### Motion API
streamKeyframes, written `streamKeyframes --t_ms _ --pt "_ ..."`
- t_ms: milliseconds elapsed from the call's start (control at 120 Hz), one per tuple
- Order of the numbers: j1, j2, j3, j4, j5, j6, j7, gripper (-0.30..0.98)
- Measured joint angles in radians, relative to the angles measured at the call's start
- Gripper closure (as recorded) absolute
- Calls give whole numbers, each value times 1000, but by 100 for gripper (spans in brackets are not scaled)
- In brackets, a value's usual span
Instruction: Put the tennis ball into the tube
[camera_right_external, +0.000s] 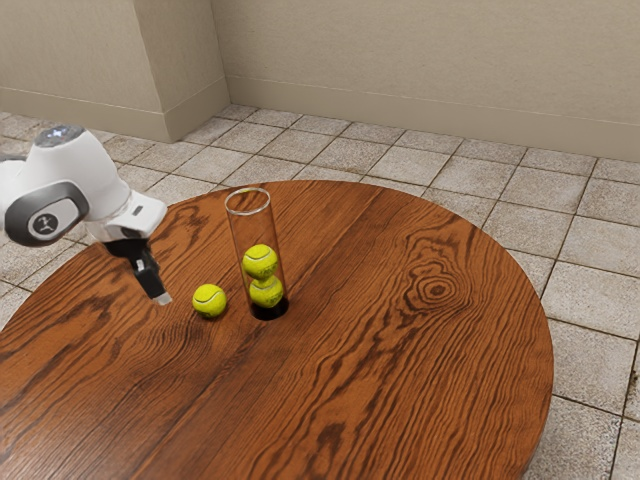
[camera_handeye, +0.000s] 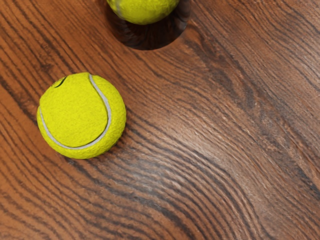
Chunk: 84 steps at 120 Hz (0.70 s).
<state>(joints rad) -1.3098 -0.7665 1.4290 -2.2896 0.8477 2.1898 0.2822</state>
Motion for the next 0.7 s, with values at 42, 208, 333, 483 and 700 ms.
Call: streamKeyframes --t_ms 42,208,333,483,700 --pt "-45 0 47 19 2 34 20 0" --pt "-190 -2 193 105 -41 128 89 0" --pt "-306 -25 318 198 -59 156 131 0" --pt "-415 -77 430 273 -65 173 171 0" --pt "-483 -129 503 314 -58 189 215 0"
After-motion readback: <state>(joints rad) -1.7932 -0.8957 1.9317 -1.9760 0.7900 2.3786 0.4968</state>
